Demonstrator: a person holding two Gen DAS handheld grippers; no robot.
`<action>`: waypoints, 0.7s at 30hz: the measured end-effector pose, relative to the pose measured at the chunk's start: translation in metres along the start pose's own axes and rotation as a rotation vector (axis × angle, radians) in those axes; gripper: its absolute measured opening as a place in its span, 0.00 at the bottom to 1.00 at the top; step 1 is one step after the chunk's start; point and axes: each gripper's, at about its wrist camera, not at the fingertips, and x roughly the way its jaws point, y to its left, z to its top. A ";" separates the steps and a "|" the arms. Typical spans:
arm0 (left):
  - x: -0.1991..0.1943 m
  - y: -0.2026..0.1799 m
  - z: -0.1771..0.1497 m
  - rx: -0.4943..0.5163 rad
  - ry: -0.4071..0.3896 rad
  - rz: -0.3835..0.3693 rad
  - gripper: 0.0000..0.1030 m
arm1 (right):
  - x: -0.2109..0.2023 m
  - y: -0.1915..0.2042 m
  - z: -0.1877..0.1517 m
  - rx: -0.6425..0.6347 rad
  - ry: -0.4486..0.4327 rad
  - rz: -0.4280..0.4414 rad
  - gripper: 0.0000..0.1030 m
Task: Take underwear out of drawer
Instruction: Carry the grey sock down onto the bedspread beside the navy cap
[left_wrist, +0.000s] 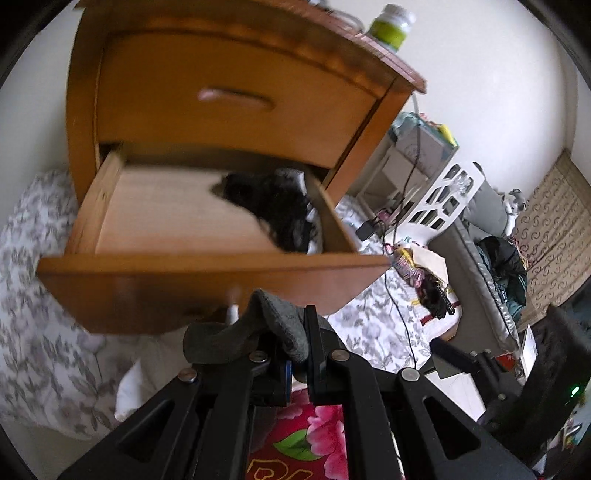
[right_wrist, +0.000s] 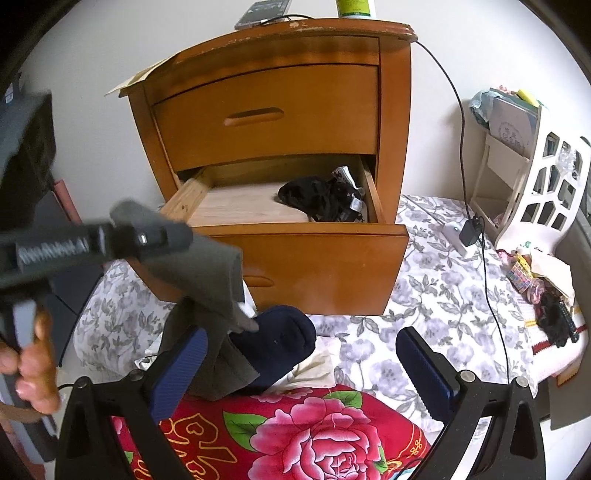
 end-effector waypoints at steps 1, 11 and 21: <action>0.001 0.003 -0.002 -0.006 0.004 0.005 0.05 | 0.001 -0.001 0.000 0.001 0.002 -0.002 1.00; 0.016 0.032 -0.031 -0.094 0.022 0.086 0.05 | 0.009 -0.004 -0.001 0.007 0.024 -0.007 1.00; 0.045 0.041 -0.055 -0.109 0.095 0.149 0.05 | 0.015 -0.004 -0.003 0.004 0.040 -0.007 1.00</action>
